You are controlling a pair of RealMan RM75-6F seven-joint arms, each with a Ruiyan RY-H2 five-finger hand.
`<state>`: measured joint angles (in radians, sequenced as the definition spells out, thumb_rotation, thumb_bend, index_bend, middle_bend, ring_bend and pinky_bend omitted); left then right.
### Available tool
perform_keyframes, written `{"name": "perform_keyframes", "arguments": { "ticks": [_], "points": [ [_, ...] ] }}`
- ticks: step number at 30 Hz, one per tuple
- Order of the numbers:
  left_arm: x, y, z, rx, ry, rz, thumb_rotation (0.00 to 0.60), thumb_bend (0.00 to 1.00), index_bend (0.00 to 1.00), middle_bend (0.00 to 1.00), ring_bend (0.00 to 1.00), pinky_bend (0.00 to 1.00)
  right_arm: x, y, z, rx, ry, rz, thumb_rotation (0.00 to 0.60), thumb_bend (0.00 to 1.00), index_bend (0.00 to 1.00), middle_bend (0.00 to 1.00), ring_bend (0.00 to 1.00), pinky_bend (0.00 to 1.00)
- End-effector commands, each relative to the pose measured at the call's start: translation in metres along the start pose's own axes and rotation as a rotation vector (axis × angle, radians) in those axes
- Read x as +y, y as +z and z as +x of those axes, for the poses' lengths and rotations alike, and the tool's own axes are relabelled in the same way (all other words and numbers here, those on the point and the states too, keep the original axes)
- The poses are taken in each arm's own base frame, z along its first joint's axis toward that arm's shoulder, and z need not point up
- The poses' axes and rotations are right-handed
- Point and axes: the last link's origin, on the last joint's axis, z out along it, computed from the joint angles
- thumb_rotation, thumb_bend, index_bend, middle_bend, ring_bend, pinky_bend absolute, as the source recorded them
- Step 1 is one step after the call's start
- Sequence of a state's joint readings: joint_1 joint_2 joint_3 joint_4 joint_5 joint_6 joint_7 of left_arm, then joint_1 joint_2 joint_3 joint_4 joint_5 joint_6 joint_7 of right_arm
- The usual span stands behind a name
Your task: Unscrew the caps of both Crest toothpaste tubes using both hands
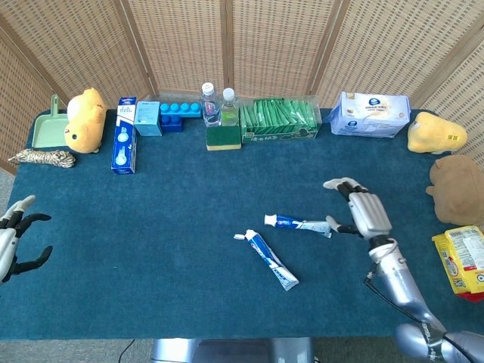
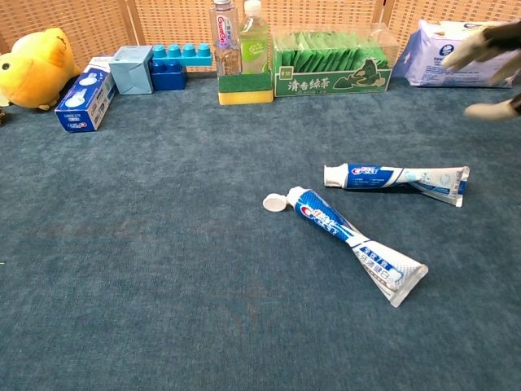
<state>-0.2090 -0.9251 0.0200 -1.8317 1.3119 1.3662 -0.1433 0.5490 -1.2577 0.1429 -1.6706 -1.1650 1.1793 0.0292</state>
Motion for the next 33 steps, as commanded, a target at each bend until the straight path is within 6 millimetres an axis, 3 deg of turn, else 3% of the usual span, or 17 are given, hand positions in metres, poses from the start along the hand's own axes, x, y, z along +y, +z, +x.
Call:
{"name": "perform_keyframes", "arguments": {
  "ticks": [1,12,21,33],
  "points": [
    [-0.004,-0.008,-0.004,0.031,0.049,-0.003,0.600,0.31,0.25,0.07,0.00,0.09,0.018,-0.021,0.008,0.094,-0.066,0.008,0.600,0.32,0.25,0.23,0.13,0.24],
    [-0.009,-0.036,-0.020,0.087,0.155,0.009,0.600,0.31,0.23,0.08,0.00,0.09,0.044,-0.070,0.010,0.168,-0.258,-0.039,0.600,0.32,0.28,0.23,0.13,0.23],
    [-0.007,-0.054,-0.034,0.082,0.140,0.009,0.600,0.30,0.22,0.08,0.00,0.08,0.056,-0.106,0.012,0.188,-0.269,-0.094,0.600,0.31,0.29,0.24,0.13,0.23],
    [0.002,-0.055,-0.032,0.092,0.139,-0.018,0.600,0.30,0.21,0.08,0.00,0.08,0.062,-0.114,0.013,0.187,-0.238,-0.106,0.600,0.31,0.29,0.24,0.13,0.23]
  ]
}}
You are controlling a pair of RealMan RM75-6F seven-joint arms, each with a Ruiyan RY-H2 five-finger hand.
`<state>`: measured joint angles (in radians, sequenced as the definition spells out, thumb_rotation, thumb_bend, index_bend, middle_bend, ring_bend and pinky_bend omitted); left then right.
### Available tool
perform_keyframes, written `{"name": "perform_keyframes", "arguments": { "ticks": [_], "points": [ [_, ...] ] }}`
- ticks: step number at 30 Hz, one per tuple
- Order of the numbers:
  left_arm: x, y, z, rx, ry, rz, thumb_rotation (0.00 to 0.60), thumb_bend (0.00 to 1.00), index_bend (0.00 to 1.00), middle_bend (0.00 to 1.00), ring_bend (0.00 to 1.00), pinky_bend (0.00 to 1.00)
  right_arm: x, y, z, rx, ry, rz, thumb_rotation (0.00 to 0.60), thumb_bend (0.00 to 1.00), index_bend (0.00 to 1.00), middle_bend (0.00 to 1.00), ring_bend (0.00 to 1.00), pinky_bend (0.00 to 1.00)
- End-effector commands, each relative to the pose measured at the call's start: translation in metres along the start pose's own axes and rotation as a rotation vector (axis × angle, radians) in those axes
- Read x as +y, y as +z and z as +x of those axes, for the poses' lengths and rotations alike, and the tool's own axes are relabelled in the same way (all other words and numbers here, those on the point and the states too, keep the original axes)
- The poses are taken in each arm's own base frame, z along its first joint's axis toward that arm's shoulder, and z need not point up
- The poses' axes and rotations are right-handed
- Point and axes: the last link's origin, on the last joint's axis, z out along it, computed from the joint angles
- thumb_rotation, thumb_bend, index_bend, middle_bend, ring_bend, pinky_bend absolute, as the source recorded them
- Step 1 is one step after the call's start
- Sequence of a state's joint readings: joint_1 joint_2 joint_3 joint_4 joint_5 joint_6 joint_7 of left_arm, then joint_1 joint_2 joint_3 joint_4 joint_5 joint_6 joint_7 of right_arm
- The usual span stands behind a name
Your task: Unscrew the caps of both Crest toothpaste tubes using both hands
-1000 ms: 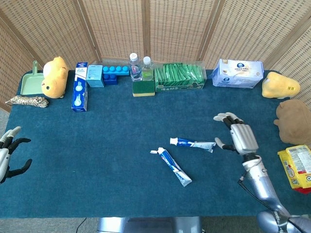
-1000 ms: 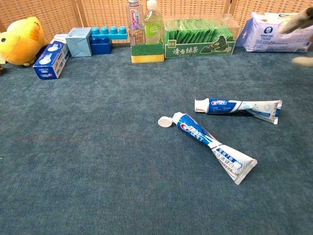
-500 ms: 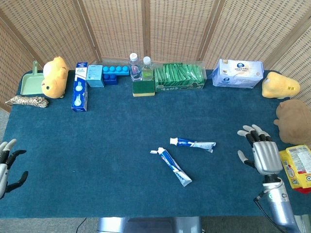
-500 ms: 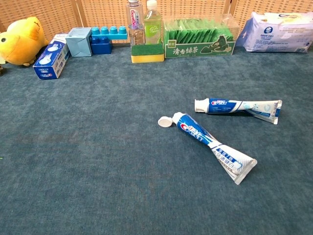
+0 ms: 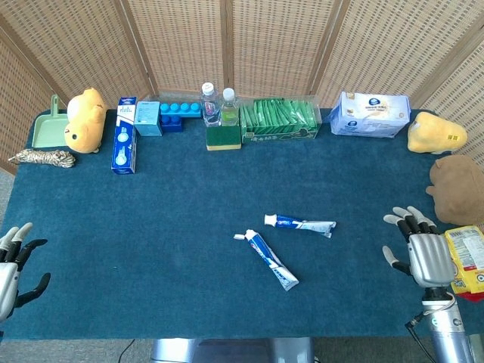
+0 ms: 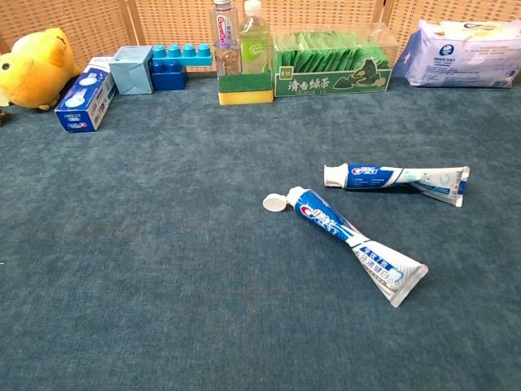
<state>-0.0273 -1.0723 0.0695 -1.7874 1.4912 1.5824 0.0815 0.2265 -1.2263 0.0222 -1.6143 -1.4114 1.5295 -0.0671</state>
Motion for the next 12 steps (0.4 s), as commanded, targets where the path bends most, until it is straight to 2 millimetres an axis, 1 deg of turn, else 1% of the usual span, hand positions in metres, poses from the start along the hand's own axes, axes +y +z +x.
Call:
{"name": "perform_keyframes", "arguments": {
  "ticks": [1,12],
  "points": [
    [0.0019,0.0019,0.0017,0.002,0.004,-0.006,0.600,0.30,0.21,0.08,0.00,0.08,0.0005,0.0004,0.0005,0.004,0.003,0.005,0.600,0.31,0.29,0.24,0.13,0.23],
    [0.0088,0.0018,0.0019,-0.007,0.007,-0.011,0.600,0.30,0.21,0.07,0.00,0.08,0.0065,-0.0016,-0.0019,0.005,0.024,0.001,0.600,0.31,0.30,0.24,0.12,0.23]
  ]
}}
